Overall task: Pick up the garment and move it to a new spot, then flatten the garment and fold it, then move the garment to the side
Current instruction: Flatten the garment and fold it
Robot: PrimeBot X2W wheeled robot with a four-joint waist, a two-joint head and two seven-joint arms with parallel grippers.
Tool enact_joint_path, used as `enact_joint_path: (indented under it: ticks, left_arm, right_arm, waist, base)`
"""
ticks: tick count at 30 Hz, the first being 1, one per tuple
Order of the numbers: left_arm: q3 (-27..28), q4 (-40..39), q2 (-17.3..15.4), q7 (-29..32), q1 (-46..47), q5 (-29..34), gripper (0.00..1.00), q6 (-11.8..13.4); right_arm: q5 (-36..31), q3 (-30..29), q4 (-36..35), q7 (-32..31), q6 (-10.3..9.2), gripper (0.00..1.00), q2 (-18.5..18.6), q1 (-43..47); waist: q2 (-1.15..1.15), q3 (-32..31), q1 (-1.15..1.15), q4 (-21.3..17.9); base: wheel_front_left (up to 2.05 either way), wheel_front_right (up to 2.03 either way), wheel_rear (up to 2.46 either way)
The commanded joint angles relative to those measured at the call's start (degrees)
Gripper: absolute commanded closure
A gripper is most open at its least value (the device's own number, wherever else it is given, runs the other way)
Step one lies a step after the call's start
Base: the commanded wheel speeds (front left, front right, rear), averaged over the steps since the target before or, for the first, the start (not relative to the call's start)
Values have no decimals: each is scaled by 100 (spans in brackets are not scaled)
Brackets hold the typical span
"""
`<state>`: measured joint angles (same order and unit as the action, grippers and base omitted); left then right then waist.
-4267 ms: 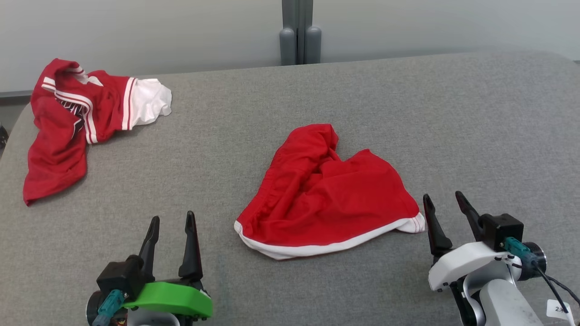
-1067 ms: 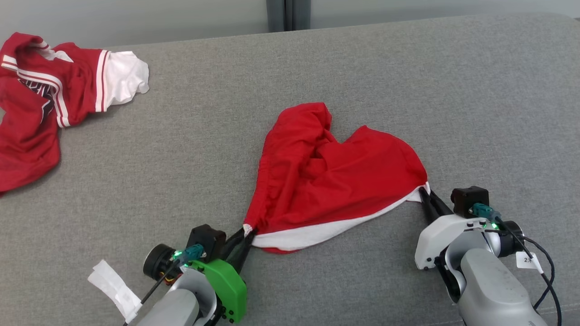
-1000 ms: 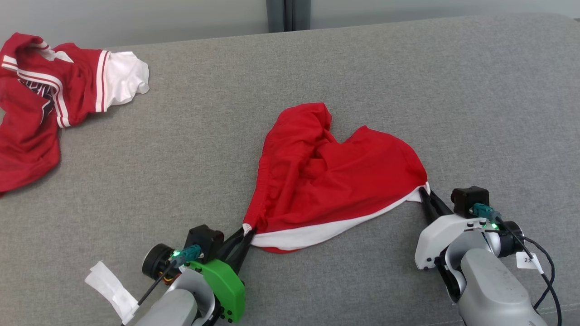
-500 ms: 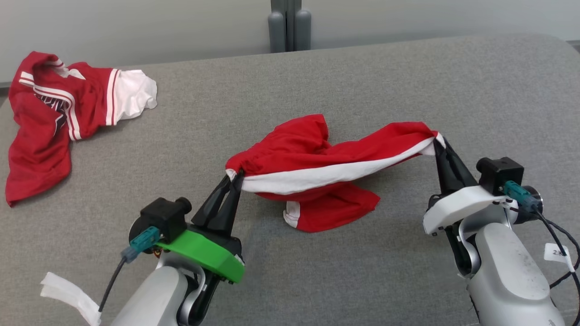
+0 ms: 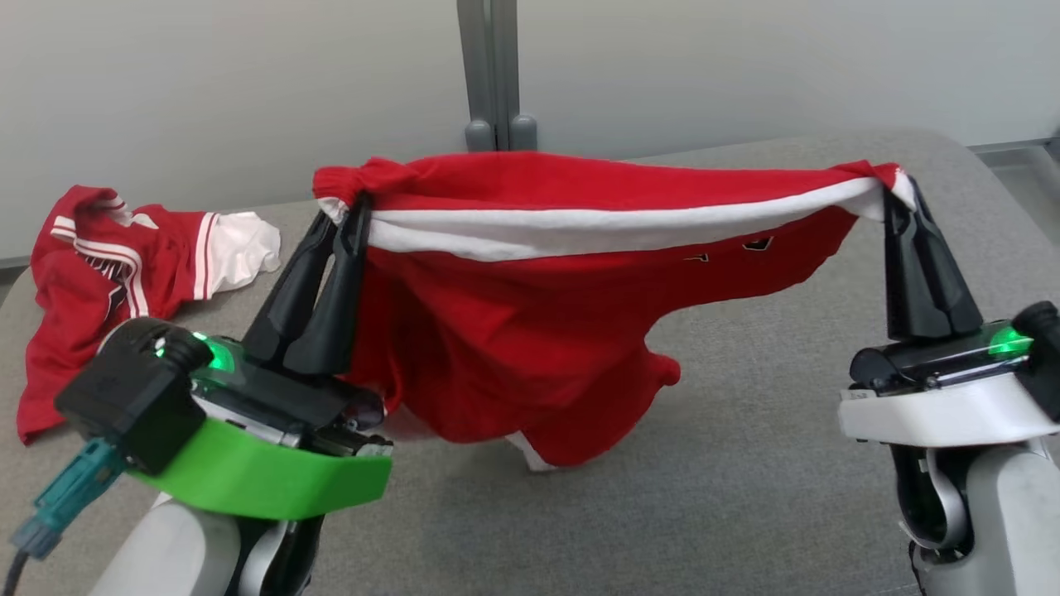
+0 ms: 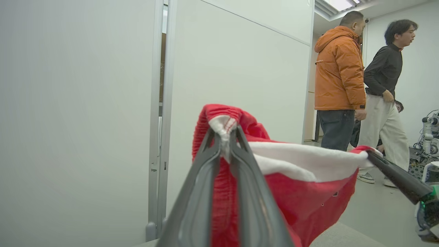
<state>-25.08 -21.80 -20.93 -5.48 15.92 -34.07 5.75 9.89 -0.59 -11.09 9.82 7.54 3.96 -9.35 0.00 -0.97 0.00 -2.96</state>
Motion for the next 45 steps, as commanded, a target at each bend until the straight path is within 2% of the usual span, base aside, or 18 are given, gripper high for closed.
enact_joint_path:
  ticks: [1,6,9,12,18,23,29,33,38,45]
  left_arm:
    - [42,-204,-85,113,71,57,100,65]
    - [136,-697,-226,555,216,-38,100,231]
    - [141,-455,-167,742,326,-273,100,172]
    - [77,3,-152,910,541,-452,100,24]
    - [62,1359,-75,1207,1511,-663,100,-333]
    - [115,2852,-138,1354,3141,-331,100,-598]
    - [135,4325,-28,913,4887,208,100,-718]
    - [154,5023,168,454,5511,362,100,-744]
    - [-4,5690,387,156,5398,305,100,-941]
    - [-92,6196,548,-311,4543,76,100,-1088]
  right_arm:
    - [-44,-23,-284,-100,-10,100,-11,144]
    - [146,-177,-1232,-510,-9,100,-67,396]
    - [245,-243,-1265,-688,-9,100,-86,441]
    - [442,-203,-967,-745,-9,100,-95,296]
    - [749,-12,627,-431,-9,100,-102,-679]
    - [764,239,2170,-10,-9,100,-101,-2584]
    - [660,255,3675,437,-11,100,-94,-4723]
    - [614,220,4237,534,-11,100,-103,-5532]
    - [938,431,4378,537,-10,100,-99,-5318]
    - [1239,534,4417,539,-10,100,-98,-4331]
  waist:
    - [0,-84,0,-134]
    - [0,-31,0,-228]
    - [0,42,0,-261]
    - [0,172,0,-299]
    - [0,657,0,-448]
    - [0,1130,0,-664]
    - [0,1520,0,-865]
    - [0,1914,0,-874]
    - [0,2377,0,-822]
    - [0,2665,0,-695]
  base:
    - [0,0,0]
    - [0,0,0]
    - [0,0,0]
    - [0,0,0]
    - [0,0,0]
    - [0,0,0]
    - [0,0,0]
    - [0,0,0]
    - [0,0,0]
    - [0,0,0]
